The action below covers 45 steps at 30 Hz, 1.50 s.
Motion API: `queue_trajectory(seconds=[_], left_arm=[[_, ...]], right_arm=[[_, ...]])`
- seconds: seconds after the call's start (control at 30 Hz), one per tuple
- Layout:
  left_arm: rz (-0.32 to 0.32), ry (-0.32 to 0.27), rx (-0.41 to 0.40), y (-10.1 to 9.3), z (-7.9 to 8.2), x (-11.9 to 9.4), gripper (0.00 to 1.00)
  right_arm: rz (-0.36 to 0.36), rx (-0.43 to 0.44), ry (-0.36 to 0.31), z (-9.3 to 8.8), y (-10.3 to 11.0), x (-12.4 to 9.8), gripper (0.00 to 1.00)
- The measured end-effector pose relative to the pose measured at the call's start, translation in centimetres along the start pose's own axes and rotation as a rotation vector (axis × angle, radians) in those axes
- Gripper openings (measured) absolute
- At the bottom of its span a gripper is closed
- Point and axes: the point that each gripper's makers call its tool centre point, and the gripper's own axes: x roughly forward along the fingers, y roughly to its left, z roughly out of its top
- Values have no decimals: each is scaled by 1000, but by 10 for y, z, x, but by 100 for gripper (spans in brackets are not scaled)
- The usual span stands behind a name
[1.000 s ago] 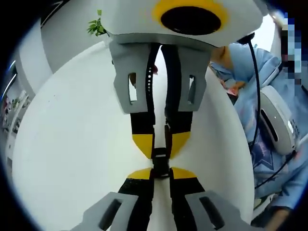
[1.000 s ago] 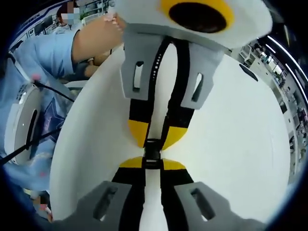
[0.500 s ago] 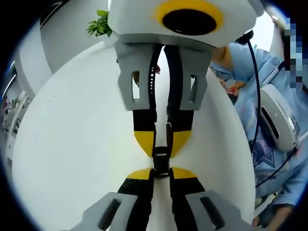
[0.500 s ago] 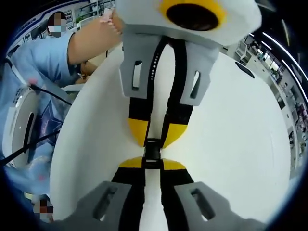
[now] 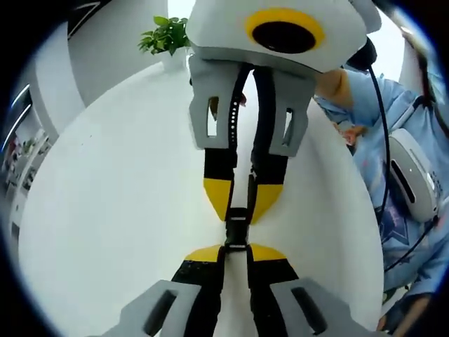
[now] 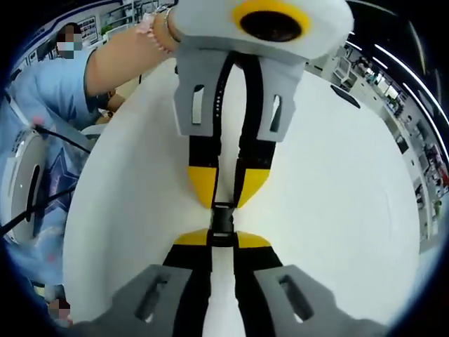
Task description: Snap the two parts of the plastic buckle together until the buckle closes and remains connected.
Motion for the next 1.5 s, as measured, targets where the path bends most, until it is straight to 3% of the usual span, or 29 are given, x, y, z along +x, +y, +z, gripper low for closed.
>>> queue_trajectory(seconds=[0.83, 1.03, 1.5], left_arm=[[58, -67, -42, 56, 23, 11, 11], [79, -91, -87, 71, 26, 15, 11], [110, -106, -106, 82, 31, 21, 11]], right_arm=[[-33, 75, -11, -25, -63, -3, 9], [-46, 107, -22, -29, -77, -1, 9], [-63, 128, -16, -34, -100, 2, 10]])
